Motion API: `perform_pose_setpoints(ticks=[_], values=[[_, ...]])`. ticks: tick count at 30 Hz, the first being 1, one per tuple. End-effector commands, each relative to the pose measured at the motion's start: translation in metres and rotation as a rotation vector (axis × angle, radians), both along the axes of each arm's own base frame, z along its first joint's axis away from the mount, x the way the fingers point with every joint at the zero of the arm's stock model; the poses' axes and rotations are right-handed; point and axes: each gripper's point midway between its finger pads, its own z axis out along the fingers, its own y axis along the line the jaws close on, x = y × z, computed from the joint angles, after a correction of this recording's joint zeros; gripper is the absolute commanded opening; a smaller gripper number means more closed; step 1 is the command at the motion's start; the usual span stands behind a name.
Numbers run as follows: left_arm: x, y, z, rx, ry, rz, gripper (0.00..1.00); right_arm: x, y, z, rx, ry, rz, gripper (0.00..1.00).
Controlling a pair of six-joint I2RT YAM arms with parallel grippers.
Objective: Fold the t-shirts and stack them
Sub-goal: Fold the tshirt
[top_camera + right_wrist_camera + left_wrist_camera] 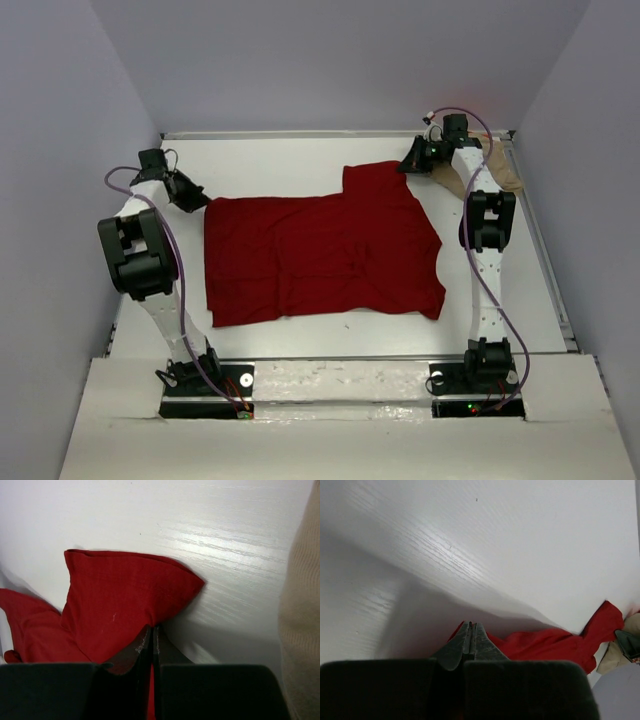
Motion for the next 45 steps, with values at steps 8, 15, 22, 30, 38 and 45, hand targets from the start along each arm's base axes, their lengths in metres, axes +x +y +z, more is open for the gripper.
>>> perform_pose_setpoints(ticks=[8, 15, 22, 30, 38, 45], values=[[-0.012, -0.01, 0.058, 0.042, -0.107, -0.035, 0.0, -0.005, 0.008, 0.091, -0.087, -0.202, -0.001, 0.0], [-0.03, -0.018, 0.072, 0.041, -0.135, -0.056, 0.0, -0.032, 0.013, 0.126, -0.177, -0.249, -0.049, 0.0], [-0.049, -0.03, 0.082, 0.012, -0.155, -0.079, 0.0, -0.057, 0.013, 0.129, -0.189, -0.203, -0.07, 0.0], [-0.081, -0.041, 0.111, 0.01, -0.204, -0.085, 0.0, -0.091, 0.029, 0.146, -0.227, -0.194, -0.102, 0.0], [-0.109, -0.047, 0.119, 0.016, -0.197, -0.095, 0.0, -0.126, 0.038, 0.167, -0.258, -0.223, -0.134, 0.0], [-0.126, -0.055, 0.122, -0.008, -0.198, -0.113, 0.0, -0.158, 0.034, 0.172, -0.267, -0.205, -0.179, 0.0]])
